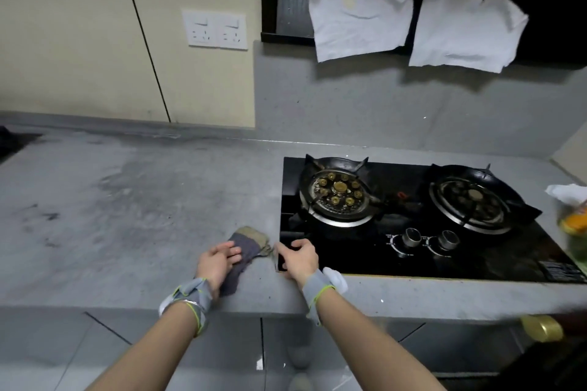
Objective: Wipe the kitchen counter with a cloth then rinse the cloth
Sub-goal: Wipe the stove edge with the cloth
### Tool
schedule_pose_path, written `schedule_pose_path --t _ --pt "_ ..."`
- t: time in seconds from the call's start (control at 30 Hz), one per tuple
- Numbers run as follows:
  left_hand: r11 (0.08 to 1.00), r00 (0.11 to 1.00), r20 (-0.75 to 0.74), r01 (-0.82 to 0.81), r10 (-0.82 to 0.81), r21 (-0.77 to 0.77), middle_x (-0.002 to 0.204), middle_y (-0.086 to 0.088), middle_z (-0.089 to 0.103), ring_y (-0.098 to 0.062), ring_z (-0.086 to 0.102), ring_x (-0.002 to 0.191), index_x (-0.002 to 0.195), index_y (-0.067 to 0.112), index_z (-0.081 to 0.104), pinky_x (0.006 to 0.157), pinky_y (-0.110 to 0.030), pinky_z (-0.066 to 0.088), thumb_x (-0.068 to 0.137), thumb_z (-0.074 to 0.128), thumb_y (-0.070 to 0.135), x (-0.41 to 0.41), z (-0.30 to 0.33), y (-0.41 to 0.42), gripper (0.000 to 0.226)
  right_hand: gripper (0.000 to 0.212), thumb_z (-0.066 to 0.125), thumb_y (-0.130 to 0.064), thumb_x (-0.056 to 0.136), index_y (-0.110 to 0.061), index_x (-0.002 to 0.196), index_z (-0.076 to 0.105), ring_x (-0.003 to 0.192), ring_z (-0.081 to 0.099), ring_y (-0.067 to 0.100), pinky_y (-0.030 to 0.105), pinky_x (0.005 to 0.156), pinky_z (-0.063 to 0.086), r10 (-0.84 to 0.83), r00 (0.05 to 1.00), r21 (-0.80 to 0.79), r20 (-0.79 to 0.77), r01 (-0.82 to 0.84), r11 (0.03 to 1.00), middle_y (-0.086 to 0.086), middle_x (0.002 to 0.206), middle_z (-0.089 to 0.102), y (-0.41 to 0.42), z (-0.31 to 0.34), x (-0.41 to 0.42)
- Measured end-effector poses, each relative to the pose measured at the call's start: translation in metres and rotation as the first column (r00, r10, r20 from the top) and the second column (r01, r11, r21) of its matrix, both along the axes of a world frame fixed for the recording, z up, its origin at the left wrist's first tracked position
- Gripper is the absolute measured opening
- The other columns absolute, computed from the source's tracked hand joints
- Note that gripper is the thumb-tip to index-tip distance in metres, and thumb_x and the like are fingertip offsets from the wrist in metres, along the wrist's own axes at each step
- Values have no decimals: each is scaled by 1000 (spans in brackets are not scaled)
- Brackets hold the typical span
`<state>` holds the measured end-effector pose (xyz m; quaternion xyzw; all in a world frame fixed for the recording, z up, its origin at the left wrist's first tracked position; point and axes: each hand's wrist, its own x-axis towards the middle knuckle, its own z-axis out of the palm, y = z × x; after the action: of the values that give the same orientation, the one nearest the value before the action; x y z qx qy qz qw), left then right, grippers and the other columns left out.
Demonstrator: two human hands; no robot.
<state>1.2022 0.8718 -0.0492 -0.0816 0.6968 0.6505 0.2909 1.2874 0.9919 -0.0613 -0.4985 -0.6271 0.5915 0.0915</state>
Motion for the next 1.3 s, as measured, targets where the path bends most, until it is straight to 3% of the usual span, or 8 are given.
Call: schedule_pose_path --t 0.23,0.4,0.7,0.8,0.87,1.0,1.17,1.3 --pt "996 996 20 -80 81 -43 73 -4 54 5 53 32 75 13 49 36 -5 34 101 31 2 -31 -11 -32 33 60 72 -39 78 -6 119 44 111 57 29 25 82 41 101 993 -2 58 -101 995 13 122 58 -38 -18 -41" --pt "992 992 27 -125 125 8 74 -9 52 1 52 31 75 8 48 32 -9 37 100 32 -2 -59 -18 -30 32 86 77 -32 74 -3 139 30 126 46 32 39 104 38 -3 993 11 121 2 1000 18 138 45 -47 -27 -83" --pt "990 992 12 -127 126 62 61 -12 55 -1 51 29 71 1 48 34 -9 40 100 29 -6 -136 -17 14 36 64 70 -2 76 -10 135 46 114 53 27 26 88 44 -4 1000 -63 -15 3 998 14 128 54 1 -13 -149" --pt "988 991 -112 -82 67 -130 79 -22 67 -6 68 61 97 -14 59 60 -16 51 99 38 -2 -160 -22 32 25 54 68 5 72 -5 124 54 95 58 24 28 79 50 -3 985 -91 -172 -13 996 15 113 62 21 1 -165" --pt "902 931 -310 42 -191 -429 117 -22 64 -26 62 109 120 -5 58 92 -29 44 97 45 5 -188 -27 52 28 47 66 9 72 -2 117 59 94 61 27 34 82 51 -91 967 -130 -240 61 990 17 109 65 48 14 -191" --pt "558 562 -355 240 -747 -794 157 -7 21 -24 27 142 148 12 28 114 -31 22 99 44 28 -226 -41 72 54 36 65 10 74 2 109 63 87 58 20 30 75 50 -176 931 -98 -320 152 983 13 95 64 103 48 -218" --pt "294 443 -198 159 -875 -943 160 2 0 -15 3 148 152 24 5 118 -35 6 98 31 49 -277 -61 88 65 19 62 7 79 3 98 62 77 57 19 17 48 46 -356 863 -171 -359 314 934 10 88 61 192 82 -237" --pt "145 428 -60 168 -902 -975 160 0 1 -15 6 148 152 22 4 119 -37 1 96 30 56 -301 -71 87 70 30 55 -5 88 4 116 57 108 58 28 35 76 50 -475 832 -202 -285 432 879 18 124 58 257 82 -241"
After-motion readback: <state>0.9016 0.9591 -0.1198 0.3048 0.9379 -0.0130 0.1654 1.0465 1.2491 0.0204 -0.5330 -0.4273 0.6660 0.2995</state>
